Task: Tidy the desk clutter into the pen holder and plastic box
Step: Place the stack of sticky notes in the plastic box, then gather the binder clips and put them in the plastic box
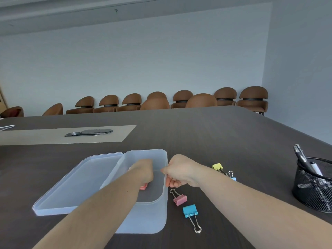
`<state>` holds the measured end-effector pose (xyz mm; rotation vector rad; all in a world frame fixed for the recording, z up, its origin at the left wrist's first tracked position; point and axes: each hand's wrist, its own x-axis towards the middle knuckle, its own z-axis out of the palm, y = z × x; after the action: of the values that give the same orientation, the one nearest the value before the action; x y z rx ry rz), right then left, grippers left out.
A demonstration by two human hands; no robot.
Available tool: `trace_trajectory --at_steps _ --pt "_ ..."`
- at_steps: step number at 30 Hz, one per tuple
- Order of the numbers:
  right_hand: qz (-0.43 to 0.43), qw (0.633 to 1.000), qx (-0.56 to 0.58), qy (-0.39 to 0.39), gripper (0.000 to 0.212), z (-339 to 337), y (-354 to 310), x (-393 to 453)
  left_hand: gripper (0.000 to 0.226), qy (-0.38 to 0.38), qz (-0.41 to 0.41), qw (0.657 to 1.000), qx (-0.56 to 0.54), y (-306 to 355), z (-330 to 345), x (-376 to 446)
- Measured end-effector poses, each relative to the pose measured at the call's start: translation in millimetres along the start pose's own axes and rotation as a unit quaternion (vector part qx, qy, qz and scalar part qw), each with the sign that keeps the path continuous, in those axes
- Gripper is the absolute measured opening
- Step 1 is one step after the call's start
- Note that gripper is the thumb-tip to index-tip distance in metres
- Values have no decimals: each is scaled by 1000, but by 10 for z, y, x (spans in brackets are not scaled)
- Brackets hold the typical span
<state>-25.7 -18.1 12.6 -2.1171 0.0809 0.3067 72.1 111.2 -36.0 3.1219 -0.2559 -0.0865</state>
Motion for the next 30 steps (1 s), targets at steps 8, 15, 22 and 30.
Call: trace_trajectory --at_steps 8,15,22,30 --pt "2 1000 5 7 35 29 6 -56 22 17 4 1000 19 -17 -14 -17" --pt "-1 999 9 40 37 -71 72 -196 21 43 6 999 22 149 -377 -204" --pt "11 998 -28 59 27 -355 205 -547 21 121 15 992 -36 587 -660 -660" --pt "21 976 -177 123 34 -715 799 -814 40 102 113 985 -77 1168 -360 -1081"
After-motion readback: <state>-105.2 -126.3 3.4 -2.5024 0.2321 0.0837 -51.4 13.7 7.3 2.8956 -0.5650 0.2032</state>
